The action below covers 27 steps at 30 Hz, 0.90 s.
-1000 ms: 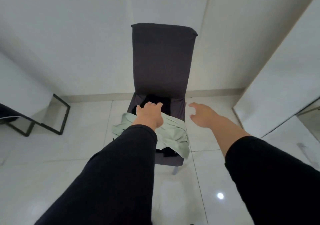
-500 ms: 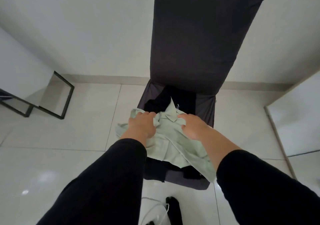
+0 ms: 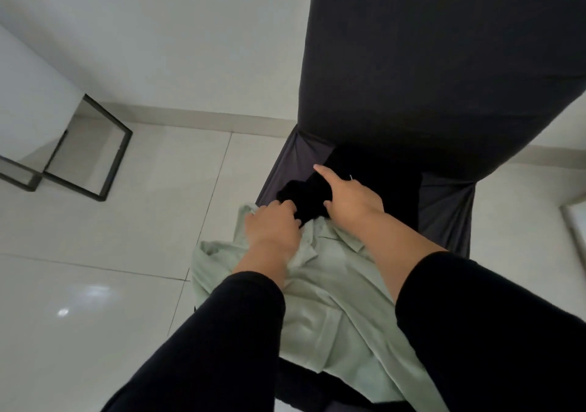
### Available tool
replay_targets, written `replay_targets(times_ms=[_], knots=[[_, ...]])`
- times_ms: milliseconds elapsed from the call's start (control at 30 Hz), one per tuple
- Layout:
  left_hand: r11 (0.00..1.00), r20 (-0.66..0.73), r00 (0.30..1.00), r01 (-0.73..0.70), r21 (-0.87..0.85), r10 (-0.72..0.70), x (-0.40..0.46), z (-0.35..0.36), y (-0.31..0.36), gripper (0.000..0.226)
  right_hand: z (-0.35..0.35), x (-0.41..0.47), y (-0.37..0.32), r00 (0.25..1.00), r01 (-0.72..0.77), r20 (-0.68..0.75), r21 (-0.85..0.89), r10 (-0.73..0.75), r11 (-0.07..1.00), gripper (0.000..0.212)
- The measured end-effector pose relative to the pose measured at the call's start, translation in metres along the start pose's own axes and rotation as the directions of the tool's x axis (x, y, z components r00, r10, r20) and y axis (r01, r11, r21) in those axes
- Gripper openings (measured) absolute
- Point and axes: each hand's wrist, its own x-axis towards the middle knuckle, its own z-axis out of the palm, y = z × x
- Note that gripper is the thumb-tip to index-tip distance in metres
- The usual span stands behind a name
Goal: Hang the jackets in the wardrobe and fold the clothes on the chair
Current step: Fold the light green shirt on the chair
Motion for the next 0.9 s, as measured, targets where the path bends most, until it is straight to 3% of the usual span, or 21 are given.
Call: replay_targets(times_ms=[100, 200, 267, 333, 367, 433, 533, 633, 700, 767, 833, 900], knots=[[0.997, -0.057, 0.998, 0.000, -0.076, -0.004, 0.007, -0.002, -0.004, 0.018, 0.002, 0.013, -0.010, 0.998, -0.022, -0.051, 0.007, 0.022, 1.000, 0.026], [0.927, -0.195, 0.961, 0.117, -0.358, -0.196, 0.018, -0.019, -0.013, 0.012, -0.001, 0.034, -0.020, 0.980, -0.023, -0.180, 0.310, 0.082, 0.950, 0.022], [0.869, -0.276, 0.922, 0.112, -0.483, -0.272, 0.025, -0.029, -0.022, 0.017, -0.005, 0.046, -0.027, 0.982, 0.081, -0.190, 0.501, 0.018, 0.862, 0.037], [0.829, -0.303, 0.918, 0.048, -0.558, -0.257, 0.026, -0.029, -0.030, 0.034, -0.005, 0.046, -0.031, 0.991, 0.128, -0.098, 0.571, -0.087, 0.811, 0.070], [0.813, -0.278, 0.932, 0.028, -0.582, -0.232, 0.025, -0.025, -0.032, 0.038, -0.003, 0.044, -0.031, 0.993, 0.120, -0.057, 0.548, -0.106, 0.828, 0.078], [0.817, -0.164, 0.973, 0.041, -0.576, -0.164, 0.022, -0.015, -0.035, 0.037, 0.007, 0.038, -0.024, 0.994, 0.106, -0.046, 0.411, -0.096, 0.906, 0.072], [0.978, 0.044, 0.999, 0.008, -0.210, 0.001, 0.014, -0.001, -0.038, 0.056, 0.018, 0.018, -0.011, 0.998, 0.053, -0.050, 0.170, -0.045, 0.984, 0.051], [0.994, 0.116, 0.987, -0.110, 0.005, 0.108, 0.009, 0.001, -0.037, 0.073, 0.028, -0.006, -0.001, 0.994, 0.108, -0.038, 0.089, -0.105, 0.990, 0.060], [0.994, 0.039, 0.993, -0.111, -0.023, 0.111, 0.006, 0.001, -0.036, 0.050, 0.036, -0.021, 0.005, 0.990, 0.137, -0.046, 0.080, -0.134, 0.987, 0.067], [0.997, -0.126, 0.990, -0.069, -0.020, 0.065, 0.005, -0.004, -0.032, 0.030, 0.043, -0.033, 0.012, 0.989, 0.142, -0.034, 0.049, -0.141, 0.989, 0.069], [0.999, -0.291, 0.957, -0.021, -0.030, 0.012, 0.006, -0.015, -0.027, 0.027, 0.045, -0.038, 0.020, 0.991, 0.130, -0.039, -0.052, -0.132, 0.990, 0.076], [0.981, -0.332, 0.939, 0.023, -0.190, -0.086, 0.010, -0.032, -0.024, 0.025, 0.040, -0.038, 0.025, 0.995, 0.037, -0.090, -0.078, -0.044, 0.996, 0.080]])
